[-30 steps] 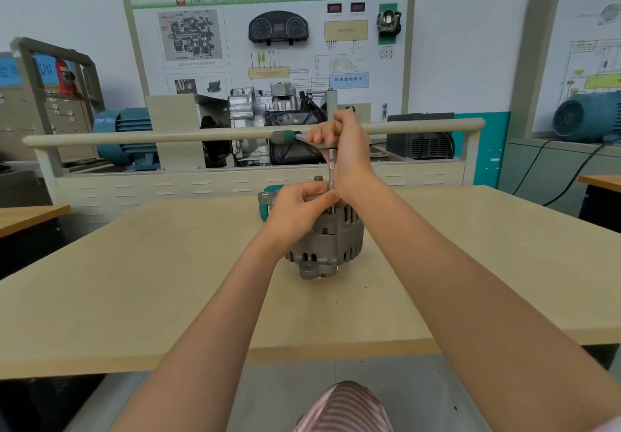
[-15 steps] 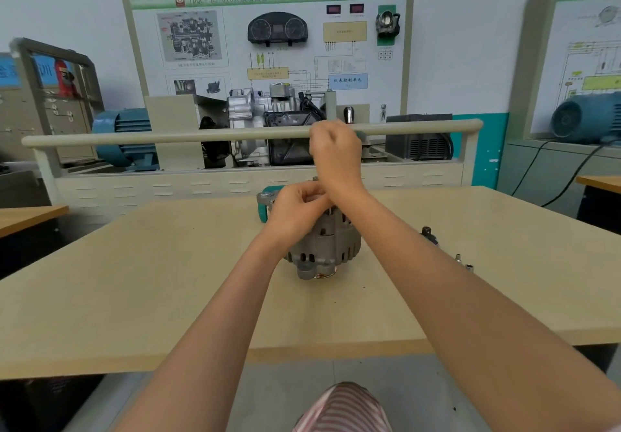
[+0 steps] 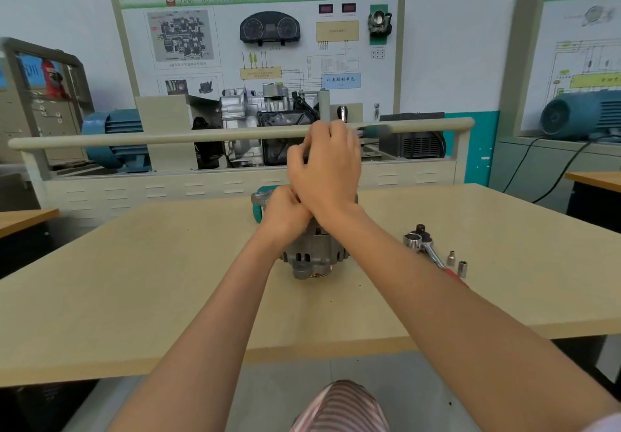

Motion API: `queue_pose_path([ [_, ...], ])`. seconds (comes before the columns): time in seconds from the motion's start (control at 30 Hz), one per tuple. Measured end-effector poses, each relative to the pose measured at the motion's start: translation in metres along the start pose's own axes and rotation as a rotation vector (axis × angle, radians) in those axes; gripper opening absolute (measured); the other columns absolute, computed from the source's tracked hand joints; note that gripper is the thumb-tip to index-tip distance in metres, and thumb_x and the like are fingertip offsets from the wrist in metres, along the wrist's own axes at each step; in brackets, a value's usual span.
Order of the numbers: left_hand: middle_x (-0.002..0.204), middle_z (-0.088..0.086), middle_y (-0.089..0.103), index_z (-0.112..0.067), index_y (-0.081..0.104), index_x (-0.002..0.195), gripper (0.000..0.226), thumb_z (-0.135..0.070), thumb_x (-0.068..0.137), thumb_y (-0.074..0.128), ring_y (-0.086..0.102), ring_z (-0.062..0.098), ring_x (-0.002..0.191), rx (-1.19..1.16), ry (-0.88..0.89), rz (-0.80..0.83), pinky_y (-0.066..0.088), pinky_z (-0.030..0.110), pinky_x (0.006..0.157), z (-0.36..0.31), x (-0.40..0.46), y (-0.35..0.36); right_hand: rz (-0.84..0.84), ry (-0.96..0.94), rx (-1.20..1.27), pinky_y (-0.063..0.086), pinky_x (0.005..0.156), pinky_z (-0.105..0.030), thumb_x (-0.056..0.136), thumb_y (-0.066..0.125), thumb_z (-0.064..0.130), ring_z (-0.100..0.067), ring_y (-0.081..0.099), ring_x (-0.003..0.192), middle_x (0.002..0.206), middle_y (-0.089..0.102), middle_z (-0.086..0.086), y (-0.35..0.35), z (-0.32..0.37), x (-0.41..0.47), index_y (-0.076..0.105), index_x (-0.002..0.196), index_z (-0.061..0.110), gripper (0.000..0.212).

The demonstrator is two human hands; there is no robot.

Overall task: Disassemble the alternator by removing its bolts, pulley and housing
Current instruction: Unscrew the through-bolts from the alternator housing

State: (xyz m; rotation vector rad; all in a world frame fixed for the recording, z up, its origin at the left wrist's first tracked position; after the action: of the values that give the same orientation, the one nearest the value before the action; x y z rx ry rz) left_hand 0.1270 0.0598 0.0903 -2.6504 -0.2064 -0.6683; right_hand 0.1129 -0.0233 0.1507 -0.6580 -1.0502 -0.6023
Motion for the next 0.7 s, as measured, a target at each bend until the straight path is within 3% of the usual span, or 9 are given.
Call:
queue_pose_path([
  [0.07, 0.046, -0.006, 0.048, -0.015, 0.049, 0.056, 0.034, 0.004, 0.085, 0.049, 0.041, 0.006, 0.046, 0.017, -0.002, -0.017, 0.031, 0.018, 0.043, 0.001, 0.000, 0.000, -0.041, -0.024, -0.164, 0.034, 0.091, -0.035, 0.081, 0.048, 0.022, -0.024, 0.043, 0.087, 0.088, 0.051, -0.007, -0.001, 0.002, -0.002, 0.057, 0.086, 0.005, 0.019],
  [0.13, 0.043, -0.010, 0.051, -0.018, 0.051, 0.055, 0.036, 0.003, 0.084, 0.050, 0.045, 0.004, 0.046, 0.000, 0.015, -0.004, 0.033, 0.015, 0.043, -0.001, -0.001, 0.002, -0.049, 0.017, -0.021, 0.034, 0.087, -0.033, 0.082, 0.048, 0.021, -0.022, 0.043, 0.084, 0.082, 0.047, -0.003, -0.004, -0.001, 0.002, 0.055, 0.079, 0.007, 0.016],
  [0.27, 0.064, -0.015, 0.067, -0.029, 0.067, 0.074, 0.025, -0.013, 0.091, 0.058, 0.063, 0.000, 0.068, -0.069, 0.063, 0.062, 0.050, 0.018, 0.066, -0.009, -0.004, 0.007, 0.097, 0.276, 0.621, 0.030, 0.062, -0.030, 0.084, 0.039, 0.026, -0.011, 0.037, 0.059, 0.055, 0.037, 0.004, 0.004, -0.013, 0.016, 0.036, 0.051, 0.015, 0.035],
  [0.3, 0.071, -0.013, 0.071, -0.029, 0.069, 0.081, 0.019, -0.018, 0.092, 0.058, 0.067, 0.002, 0.075, -0.091, 0.069, 0.087, 0.052, 0.020, 0.073, -0.009, -0.004, 0.008, 0.142, 0.380, 0.783, 0.034, 0.063, -0.030, 0.088, 0.038, 0.025, -0.012, 0.037, 0.056, 0.051, 0.037, 0.003, 0.008, -0.017, 0.018, 0.036, 0.048, 0.014, 0.041],
  [0.4, 0.084, -0.008, 0.074, -0.026, 0.072, 0.086, 0.018, -0.021, 0.093, 0.057, 0.069, 0.006, 0.083, -0.114, 0.088, 0.114, 0.054, 0.022, 0.078, -0.009, -0.004, 0.008, 0.280, 0.618, 1.227, 0.043, 0.090, -0.039, 0.097, 0.031, 0.020, -0.016, 0.043, 0.053, 0.043, 0.041, -0.001, 0.023, -0.024, 0.024, 0.037, 0.041, 0.012, 0.057],
  [0.47, 0.082, -0.009, 0.075, -0.027, 0.073, 0.084, 0.019, -0.018, 0.093, 0.058, 0.069, 0.004, 0.081, -0.149, 0.083, 0.119, 0.053, 0.017, 0.073, -0.007, -0.004, 0.006, 0.332, 0.670, 1.371, 0.045, 0.089, -0.038, 0.097, 0.030, 0.019, -0.017, 0.045, 0.051, 0.042, 0.042, -0.002, 0.027, -0.021, 0.024, 0.038, 0.037, 0.014, 0.061],
  [0.53, 0.078, -0.011, 0.074, -0.028, 0.073, 0.084, 0.019, -0.018, 0.092, 0.059, 0.069, 0.001, 0.077, -0.179, 0.068, 0.127, 0.051, 0.012, 0.065, -0.007, -0.003, 0.006, 0.300, 0.651, 1.277, 0.048, 0.077, -0.030, 0.097, 0.031, 0.016, -0.015, 0.048, 0.053, 0.043, 0.044, 0.000, 0.026, -0.019, 0.022, 0.039, 0.041, 0.012, 0.057],
  [0.6, 0.073, -0.014, 0.073, -0.029, 0.072, 0.083, 0.019, -0.018, 0.092, 0.059, 0.068, -0.002, 0.072, -0.160, 0.063, 0.123, 0.049, 0.011, 0.061, -0.006, -0.004, 0.005, 0.193, 0.569, 1.056, 0.041, 0.067, -0.020, 0.098, 0.032, 0.015, -0.009, 0.052, 0.057, 0.045, 0.048, 0.006, 0.021, -0.019, 0.019, 0.042, 0.045, 0.011, 0.054],
  [0.7, 0.054, -0.014, 0.065, -0.024, 0.066, 0.065, 0.034, -0.005, 0.091, 0.055, 0.060, -0.005, 0.053, -0.103, 0.052, 0.086, 0.044, 0.009, 0.051, -0.004, -0.004, 0.002, 0.074, 0.358, 0.710, 0.038, 0.063, -0.022, 0.101, 0.031, 0.018, -0.004, 0.049, 0.058, 0.055, 0.050, 0.008, 0.009, -0.011, 0.010, 0.051, 0.056, 0.009, 0.050],
])
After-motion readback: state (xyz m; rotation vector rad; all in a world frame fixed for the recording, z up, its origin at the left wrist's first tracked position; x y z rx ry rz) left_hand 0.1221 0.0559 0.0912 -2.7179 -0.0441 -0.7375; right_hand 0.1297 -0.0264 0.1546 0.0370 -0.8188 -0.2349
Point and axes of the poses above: each hand's wrist, its own x-axis towards the middle knuckle, its own y-axis out of the palm, z = x × y, the point moved 6 cm from there along x, towards the middle knuckle
